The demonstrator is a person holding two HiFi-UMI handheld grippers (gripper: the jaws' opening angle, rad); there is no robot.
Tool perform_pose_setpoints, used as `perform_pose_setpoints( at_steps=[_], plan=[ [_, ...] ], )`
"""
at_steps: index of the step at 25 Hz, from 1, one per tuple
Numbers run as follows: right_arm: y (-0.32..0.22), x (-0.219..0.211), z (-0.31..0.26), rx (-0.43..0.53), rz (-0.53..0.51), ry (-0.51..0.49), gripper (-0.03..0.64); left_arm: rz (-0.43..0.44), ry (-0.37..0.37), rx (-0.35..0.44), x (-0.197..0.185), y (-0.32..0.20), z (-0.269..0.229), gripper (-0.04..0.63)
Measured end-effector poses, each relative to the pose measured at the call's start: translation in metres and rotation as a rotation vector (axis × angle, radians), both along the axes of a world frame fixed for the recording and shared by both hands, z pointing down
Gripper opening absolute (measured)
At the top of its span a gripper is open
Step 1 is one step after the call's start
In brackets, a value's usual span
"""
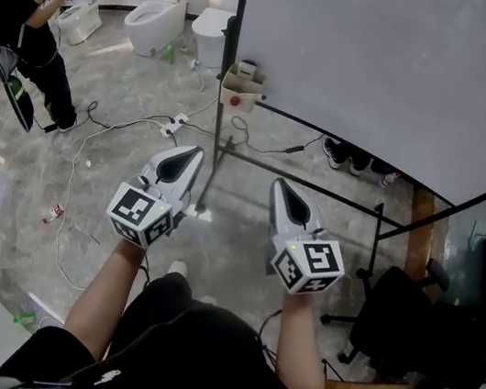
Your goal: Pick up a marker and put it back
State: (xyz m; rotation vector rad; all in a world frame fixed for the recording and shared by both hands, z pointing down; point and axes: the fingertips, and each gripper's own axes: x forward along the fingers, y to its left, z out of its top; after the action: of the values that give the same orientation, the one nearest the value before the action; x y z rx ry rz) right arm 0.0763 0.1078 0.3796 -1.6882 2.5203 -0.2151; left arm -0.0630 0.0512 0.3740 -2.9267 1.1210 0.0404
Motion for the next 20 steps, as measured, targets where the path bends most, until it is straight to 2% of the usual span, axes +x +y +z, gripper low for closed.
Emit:
perform_pose_setpoints(
  at_steps=[9, 20],
  plan=[
    [-0.032, -0.002, 0.008, -0.015, 0.010, 0.030, 0.009, 0.021, 0.013, 0.008, 0.001, -0.035, 0.006, 0.006],
    [-0.119, -0.016, 0.005, -0.030, 0.042, 0.045, 0.009, 0.061, 0.000, -0.006, -0.007, -0.125, 0.012, 0.006]
  ],
)
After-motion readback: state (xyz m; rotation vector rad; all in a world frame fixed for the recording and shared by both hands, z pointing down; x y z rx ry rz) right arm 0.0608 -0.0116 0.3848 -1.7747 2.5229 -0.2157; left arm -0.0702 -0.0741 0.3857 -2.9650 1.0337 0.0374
